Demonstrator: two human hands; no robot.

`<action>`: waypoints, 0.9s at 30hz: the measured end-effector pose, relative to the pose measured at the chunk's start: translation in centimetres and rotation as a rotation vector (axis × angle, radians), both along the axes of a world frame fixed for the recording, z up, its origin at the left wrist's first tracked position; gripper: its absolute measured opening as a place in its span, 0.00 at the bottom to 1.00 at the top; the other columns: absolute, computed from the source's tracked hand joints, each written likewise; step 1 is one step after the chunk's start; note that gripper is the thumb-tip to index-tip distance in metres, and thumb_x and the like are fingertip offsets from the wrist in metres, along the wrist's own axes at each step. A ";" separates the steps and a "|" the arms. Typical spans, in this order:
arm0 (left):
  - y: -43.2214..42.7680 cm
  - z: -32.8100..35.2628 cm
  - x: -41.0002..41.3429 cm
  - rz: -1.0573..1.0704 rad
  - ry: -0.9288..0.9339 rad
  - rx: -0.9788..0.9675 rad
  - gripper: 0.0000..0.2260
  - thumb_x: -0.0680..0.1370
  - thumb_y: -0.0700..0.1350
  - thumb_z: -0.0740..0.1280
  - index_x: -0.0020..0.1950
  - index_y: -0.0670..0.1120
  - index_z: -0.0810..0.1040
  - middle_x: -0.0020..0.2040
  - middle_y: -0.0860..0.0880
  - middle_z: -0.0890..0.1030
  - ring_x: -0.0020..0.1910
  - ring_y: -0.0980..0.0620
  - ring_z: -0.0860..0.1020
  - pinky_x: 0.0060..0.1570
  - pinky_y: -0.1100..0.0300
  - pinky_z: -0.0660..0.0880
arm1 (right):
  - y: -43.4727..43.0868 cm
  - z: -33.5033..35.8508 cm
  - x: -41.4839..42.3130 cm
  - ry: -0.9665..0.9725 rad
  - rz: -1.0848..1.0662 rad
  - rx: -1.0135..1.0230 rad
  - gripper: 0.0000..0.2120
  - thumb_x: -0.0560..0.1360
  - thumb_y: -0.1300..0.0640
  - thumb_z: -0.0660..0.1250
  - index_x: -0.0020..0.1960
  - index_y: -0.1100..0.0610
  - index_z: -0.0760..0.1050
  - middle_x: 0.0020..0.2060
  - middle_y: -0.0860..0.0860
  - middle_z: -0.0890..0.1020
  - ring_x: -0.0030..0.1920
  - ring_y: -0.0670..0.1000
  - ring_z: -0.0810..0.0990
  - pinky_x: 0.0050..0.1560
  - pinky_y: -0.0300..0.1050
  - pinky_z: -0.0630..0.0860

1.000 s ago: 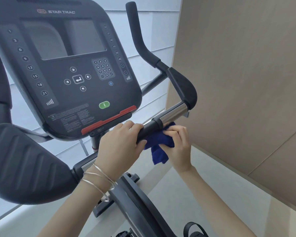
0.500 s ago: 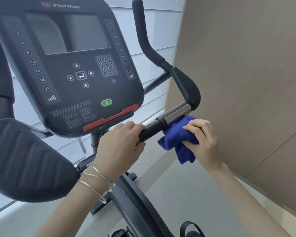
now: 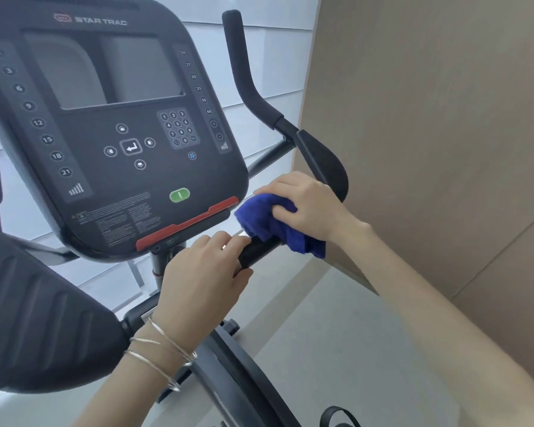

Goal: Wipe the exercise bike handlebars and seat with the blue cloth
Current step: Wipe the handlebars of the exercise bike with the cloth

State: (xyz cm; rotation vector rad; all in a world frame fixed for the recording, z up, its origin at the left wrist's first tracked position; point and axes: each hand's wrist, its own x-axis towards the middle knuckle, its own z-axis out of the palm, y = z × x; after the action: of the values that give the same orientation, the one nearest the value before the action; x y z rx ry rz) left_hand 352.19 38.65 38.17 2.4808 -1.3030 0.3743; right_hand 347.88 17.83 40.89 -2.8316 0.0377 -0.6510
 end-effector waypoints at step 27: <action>-2.3 -3.1 -3.6 -0.476 0.008 0.020 0.17 0.75 0.47 0.67 0.63 0.47 0.74 0.61 0.50 0.76 0.61 0.46 0.73 0.53 0.53 0.77 | 4.2 -8.9 -17.2 -0.154 -0.503 -0.058 0.15 0.66 0.64 0.63 0.50 0.57 0.81 0.47 0.50 0.82 0.49 0.58 0.76 0.46 0.58 0.72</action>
State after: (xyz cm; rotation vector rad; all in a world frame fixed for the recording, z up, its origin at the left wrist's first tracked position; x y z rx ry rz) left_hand 348.57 36.31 35.03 2.0862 -1.8332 0.2324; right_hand 330.67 21.99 32.04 -2.8253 0.7325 -0.9791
